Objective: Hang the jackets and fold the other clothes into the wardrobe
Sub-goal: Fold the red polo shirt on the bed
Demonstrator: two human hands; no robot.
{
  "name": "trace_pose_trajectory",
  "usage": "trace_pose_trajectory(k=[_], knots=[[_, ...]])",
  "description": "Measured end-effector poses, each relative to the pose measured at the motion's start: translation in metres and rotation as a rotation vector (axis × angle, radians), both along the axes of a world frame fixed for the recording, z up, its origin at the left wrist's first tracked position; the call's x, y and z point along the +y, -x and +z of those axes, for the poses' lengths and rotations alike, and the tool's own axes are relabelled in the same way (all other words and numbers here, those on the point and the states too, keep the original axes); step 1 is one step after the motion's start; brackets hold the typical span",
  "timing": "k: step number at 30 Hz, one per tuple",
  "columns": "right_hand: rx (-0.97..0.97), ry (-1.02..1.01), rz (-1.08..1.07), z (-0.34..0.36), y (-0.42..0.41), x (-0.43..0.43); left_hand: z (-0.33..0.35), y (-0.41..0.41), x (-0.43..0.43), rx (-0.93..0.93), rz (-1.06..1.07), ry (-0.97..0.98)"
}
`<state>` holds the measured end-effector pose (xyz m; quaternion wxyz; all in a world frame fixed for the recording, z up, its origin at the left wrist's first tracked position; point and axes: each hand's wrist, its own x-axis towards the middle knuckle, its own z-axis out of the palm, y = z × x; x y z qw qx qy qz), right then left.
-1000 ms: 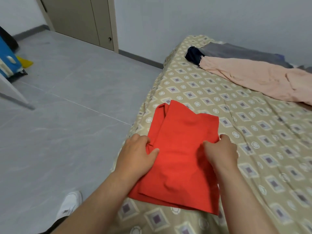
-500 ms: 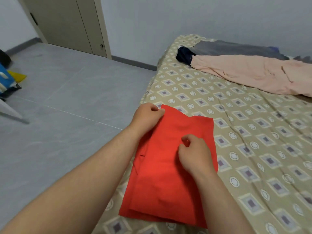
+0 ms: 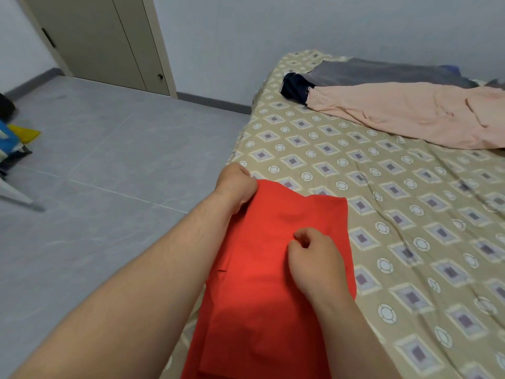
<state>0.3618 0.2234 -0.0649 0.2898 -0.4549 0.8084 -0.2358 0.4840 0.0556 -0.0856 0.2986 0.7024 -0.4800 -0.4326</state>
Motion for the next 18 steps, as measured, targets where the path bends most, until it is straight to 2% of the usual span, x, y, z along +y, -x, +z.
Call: trace_pose_trajectory(k=[4,6,11,13,16,18], knots=[[-0.066,0.029,0.008,-0.001,0.003,-0.002,-0.003,-0.007,-0.001,0.121,-0.002,0.082],[-0.081,0.042,0.044,-0.003,0.003,-0.003,-0.005,-0.009,-0.002,0.115,0.001,0.12],[-0.06,0.125,0.257,-0.004,-0.001,0.001,-0.011,-0.014,0.025,0.106,0.001,0.263],[-0.021,0.116,0.294,-0.005,-0.003,0.001,-0.012,-0.017,0.041,0.05,-0.033,0.325],[0.003,0.119,0.298,-0.005,-0.005,0.0,-0.005,-0.016,0.059,-0.055,-0.214,0.263],[0.016,0.123,0.305,-0.004,-0.005,0.001,0.002,-0.014,0.057,-0.213,-0.33,0.319]])
